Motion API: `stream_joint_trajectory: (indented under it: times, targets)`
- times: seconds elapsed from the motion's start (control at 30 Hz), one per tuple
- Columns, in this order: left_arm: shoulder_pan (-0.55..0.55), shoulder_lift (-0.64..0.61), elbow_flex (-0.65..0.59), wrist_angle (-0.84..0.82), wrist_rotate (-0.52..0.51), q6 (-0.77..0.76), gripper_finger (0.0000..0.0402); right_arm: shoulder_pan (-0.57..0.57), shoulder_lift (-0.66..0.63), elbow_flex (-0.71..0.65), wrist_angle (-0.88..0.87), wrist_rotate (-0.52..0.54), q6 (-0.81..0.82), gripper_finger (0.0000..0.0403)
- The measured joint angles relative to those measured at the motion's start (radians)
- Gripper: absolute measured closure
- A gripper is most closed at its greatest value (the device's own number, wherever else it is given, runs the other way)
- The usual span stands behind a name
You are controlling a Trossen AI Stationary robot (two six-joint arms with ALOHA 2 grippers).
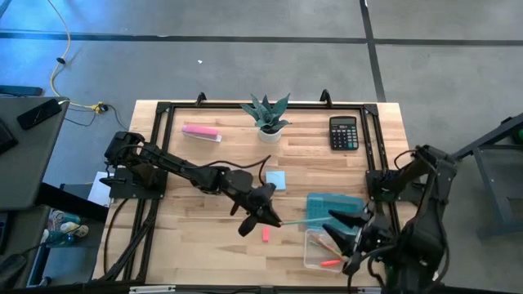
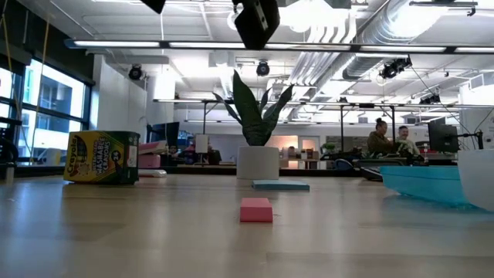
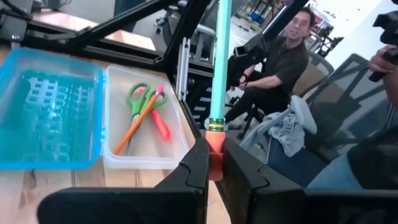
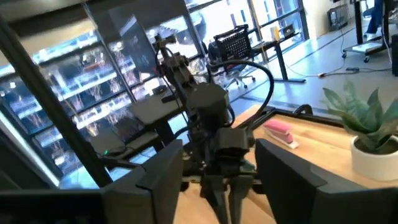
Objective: Pack school essentials
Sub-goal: Put the blue pencil into the blue supply box
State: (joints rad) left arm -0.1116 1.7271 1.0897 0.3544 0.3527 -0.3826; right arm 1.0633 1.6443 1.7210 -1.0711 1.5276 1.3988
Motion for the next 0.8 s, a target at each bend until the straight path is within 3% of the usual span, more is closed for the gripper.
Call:
stream_joint_trajectory:
  times: [0.17, 0.43, 0.8]
  targets:
    - [0.0, 0.0, 0.0, 0.072, 0.002, -0.048, 0.0385, 0.03, -0.079, 0.0, -0.001, -0.077, -0.102, 0.0184]
    - [0.0, 0.0, 0.0, 0.199, 0.003, -0.086, 0.0385, 0.103, -0.135, 0.0, -0.011, -0.071, -0.272, 0.0191]
    - [0.0, 0.0, 0.0, 0.242, 0.003, -0.081, 0.0385, 0.037, -0.03, -0.002, -0.043, -0.063, -0.192, 0.0208]
